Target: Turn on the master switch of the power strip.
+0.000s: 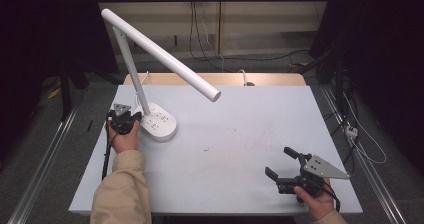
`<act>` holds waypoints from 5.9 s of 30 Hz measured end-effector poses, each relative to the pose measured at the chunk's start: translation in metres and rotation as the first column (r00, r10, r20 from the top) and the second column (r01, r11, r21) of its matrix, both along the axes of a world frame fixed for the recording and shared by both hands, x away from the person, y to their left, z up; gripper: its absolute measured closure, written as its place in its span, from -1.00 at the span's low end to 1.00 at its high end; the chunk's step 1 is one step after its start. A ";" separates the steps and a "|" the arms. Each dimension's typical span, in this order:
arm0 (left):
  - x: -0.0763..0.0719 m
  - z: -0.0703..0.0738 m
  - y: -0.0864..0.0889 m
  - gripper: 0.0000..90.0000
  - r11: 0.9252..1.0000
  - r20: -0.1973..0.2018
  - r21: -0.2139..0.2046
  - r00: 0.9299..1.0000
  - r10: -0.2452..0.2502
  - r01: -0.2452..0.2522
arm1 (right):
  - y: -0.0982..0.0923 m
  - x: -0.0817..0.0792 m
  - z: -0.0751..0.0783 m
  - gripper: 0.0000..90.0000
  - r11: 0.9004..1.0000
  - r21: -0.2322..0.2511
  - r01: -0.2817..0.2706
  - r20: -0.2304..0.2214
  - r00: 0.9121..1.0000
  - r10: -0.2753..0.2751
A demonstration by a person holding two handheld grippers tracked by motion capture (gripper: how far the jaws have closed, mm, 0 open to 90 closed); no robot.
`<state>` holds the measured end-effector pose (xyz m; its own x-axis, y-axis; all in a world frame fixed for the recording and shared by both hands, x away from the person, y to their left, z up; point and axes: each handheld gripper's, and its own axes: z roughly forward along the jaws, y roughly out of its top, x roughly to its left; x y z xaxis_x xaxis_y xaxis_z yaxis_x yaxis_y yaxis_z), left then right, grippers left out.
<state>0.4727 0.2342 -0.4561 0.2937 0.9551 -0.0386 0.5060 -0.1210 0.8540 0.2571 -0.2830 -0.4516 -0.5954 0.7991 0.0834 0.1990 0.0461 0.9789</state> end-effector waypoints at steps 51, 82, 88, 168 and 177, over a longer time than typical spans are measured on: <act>-0.026 0.016 -0.012 -0.47 0.980 -0.017 -0.153 0.991 -0.130 0.126 | -0.002 0.001 0.001 -0.93 1.000 0.002 0.005 0.002 1.000 -0.005; -0.049 0.028 -0.021 -0.61 0.956 0.009 -0.178 0.971 -0.237 0.235 | 0.000 0.000 0.002 -0.93 1.000 0.010 0.000 0.000 1.000 0.000; -0.053 0.028 -0.020 -0.63 0.952 0.012 -0.180 0.969 -0.249 0.247 | 0.000 0.000 0.002 -0.92 1.000 0.009 -0.001 0.000 1.000 0.001; -0.112 0.025 -0.029 -0.80 0.903 0.041 -0.209 0.926 -0.375 0.375 | 0.002 -0.001 0.003 -0.92 1.000 0.007 -0.010 0.002 1.000 0.010; -0.118 0.023 -0.026 -0.80 0.903 0.041 -0.208 0.926 -0.376 0.376 | 0.002 -0.002 0.004 -0.92 1.000 0.008 -0.011 0.003 1.000 0.011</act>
<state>0.3552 0.2082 -0.4329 0.6298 0.7437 -0.2243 0.4578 -0.1220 0.8806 0.2553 -0.2809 -0.4478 -0.6043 0.7919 0.0879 0.1958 0.0407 0.9798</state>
